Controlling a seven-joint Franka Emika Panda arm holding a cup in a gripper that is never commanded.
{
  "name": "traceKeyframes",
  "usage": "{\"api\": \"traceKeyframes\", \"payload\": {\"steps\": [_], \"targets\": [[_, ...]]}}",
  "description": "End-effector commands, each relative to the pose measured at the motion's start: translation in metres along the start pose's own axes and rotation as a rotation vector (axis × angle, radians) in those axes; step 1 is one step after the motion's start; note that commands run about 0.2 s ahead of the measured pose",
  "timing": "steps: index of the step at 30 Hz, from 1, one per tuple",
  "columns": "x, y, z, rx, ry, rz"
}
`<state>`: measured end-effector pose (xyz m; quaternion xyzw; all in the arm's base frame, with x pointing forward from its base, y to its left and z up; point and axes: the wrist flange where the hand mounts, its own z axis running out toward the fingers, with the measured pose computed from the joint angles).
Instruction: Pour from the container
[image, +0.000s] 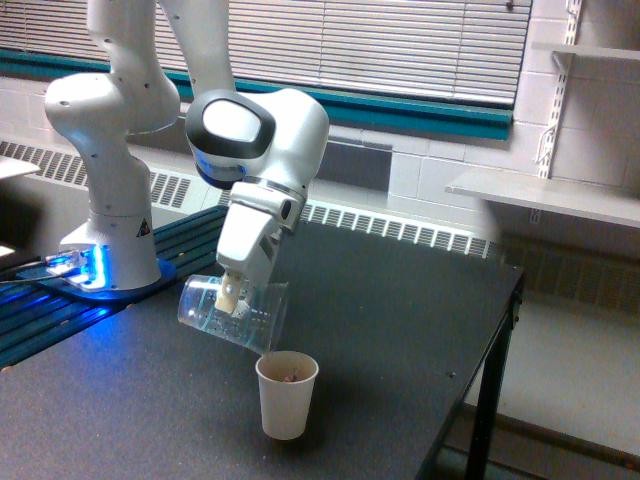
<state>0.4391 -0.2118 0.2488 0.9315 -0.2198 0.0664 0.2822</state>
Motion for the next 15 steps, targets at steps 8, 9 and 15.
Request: {"api": "traceKeyframes", "payload": {"steps": [8, 9, 15], "targets": [[0.002, 0.015, -0.011, 0.016, 0.018, 0.011], [0.002, 0.016, -0.012, 0.018, 0.019, 0.011], [0.0, 0.019, -0.014, 0.022, 0.023, 0.015]]}}
